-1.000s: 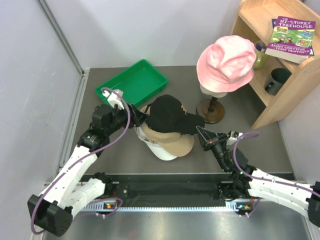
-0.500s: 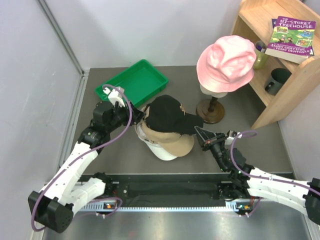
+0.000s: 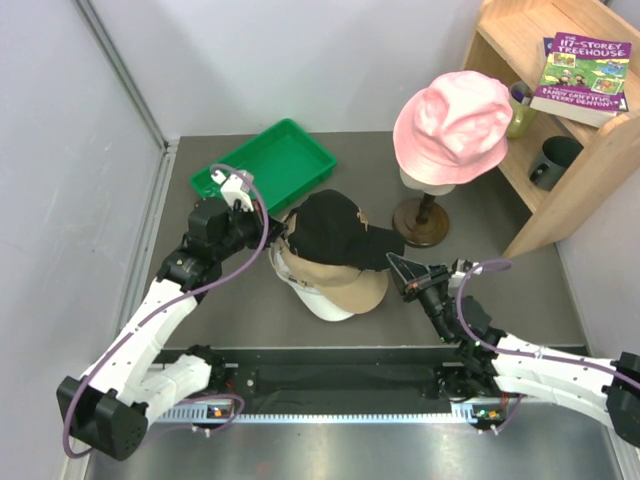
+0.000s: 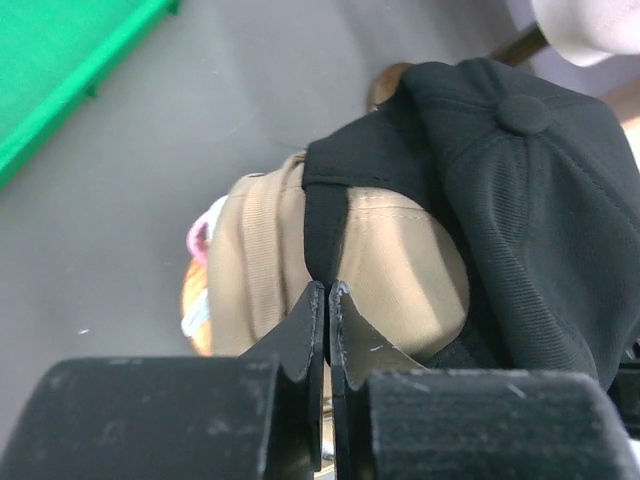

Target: Stack the hats

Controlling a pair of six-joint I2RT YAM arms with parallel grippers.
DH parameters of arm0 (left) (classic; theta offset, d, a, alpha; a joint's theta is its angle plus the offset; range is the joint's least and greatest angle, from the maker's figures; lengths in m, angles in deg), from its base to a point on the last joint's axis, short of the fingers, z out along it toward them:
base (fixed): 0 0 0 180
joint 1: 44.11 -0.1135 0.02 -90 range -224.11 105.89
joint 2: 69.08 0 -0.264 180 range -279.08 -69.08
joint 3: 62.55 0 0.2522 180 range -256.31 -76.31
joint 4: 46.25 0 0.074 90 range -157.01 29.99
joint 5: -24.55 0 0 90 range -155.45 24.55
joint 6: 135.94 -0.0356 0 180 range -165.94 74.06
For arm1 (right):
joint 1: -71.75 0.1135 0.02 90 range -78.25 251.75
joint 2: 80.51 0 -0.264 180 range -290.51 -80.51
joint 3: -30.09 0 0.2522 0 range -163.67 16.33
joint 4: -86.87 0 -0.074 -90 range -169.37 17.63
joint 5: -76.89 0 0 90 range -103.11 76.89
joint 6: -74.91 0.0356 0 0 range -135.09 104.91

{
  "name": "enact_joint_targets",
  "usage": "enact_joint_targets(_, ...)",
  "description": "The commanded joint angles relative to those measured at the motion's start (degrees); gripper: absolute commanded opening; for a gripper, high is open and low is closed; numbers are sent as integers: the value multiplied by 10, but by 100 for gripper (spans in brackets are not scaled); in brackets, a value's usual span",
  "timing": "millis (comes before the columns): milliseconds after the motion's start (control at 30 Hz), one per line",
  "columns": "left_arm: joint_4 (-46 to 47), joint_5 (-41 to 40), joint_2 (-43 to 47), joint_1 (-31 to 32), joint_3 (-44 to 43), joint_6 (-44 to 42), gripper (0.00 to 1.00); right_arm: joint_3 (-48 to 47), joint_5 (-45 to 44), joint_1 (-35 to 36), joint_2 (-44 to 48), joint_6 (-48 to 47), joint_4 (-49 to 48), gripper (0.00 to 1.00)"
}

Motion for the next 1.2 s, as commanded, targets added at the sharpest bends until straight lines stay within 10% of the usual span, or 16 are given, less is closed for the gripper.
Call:
enact_joint_targets(0, -36, -96, 27, -5, -23, -27, 0, 46, 35, 5, -23, -28, -1, 0)
enact_joint_targets(167, -84, -101, 22, -6, -10, -17, 0, 53, 58, 5, -32, -13, 14, 4)
enact_joint_targets(567, -97, -96, 64, -6, 22, 9, 0, 99, 28, -4, 51, -28, 17, 68)
enact_joint_targets(1167, -117, -88, 85, -7, 26, 2, 0, 47, 204, -141, -153, -141, -203, 63)
